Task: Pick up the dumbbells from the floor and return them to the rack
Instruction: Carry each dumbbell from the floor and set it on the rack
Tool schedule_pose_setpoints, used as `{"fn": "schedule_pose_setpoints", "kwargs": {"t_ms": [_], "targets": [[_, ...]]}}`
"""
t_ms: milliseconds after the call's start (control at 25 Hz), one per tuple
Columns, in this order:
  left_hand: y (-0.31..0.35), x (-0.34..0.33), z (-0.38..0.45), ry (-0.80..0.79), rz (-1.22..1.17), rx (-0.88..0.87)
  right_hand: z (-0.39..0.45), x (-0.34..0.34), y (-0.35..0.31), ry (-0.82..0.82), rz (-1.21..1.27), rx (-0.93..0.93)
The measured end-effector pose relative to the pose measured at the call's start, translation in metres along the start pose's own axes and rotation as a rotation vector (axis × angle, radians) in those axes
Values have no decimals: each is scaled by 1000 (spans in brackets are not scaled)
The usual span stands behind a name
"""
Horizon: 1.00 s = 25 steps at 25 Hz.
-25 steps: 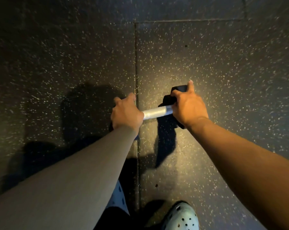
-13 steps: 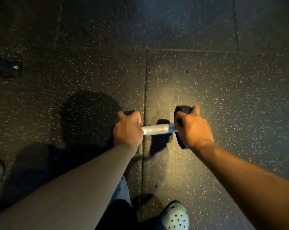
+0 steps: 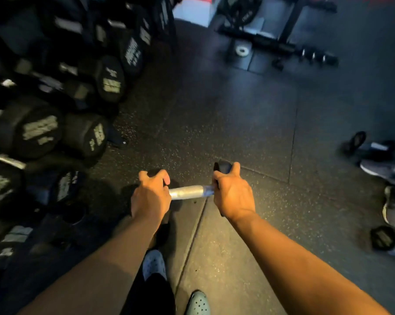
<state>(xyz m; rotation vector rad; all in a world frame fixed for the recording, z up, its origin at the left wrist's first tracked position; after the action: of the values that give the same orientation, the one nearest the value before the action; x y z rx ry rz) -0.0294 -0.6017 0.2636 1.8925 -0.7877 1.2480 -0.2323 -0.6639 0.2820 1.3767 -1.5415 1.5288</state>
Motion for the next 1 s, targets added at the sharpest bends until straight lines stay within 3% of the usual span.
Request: {"fn": "schedule_pose_setpoints", "kwargs": {"t_ms": [200, 360, 680, 1000], "targets": [[-47, 163, -67, 199, -26, 64, -48, 103, -128, 107, 0, 220], [-120, 233, -126, 293, -78, 218, -98, 133, -224, 152, -43, 407], [-323, 339, -261, 512, -165, 473, -219, 114, -448, 168, -77, 773], [-561, 423, -434, 735, -119, 739, -402, 49, -688, 104, 23, 1070]]}}
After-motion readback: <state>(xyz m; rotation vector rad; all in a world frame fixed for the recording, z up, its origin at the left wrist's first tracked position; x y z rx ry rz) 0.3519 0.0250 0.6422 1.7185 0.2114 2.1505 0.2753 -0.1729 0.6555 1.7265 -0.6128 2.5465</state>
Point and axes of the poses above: each hand's wrist, its own z-axis towards the middle knuckle, its own x-axis out of the back of the hand, y = z × x, the point moved 8 cm from there along z, towards the middle knuckle, and after that the axes turned 5 degrees about z, right-handed, at the moved point
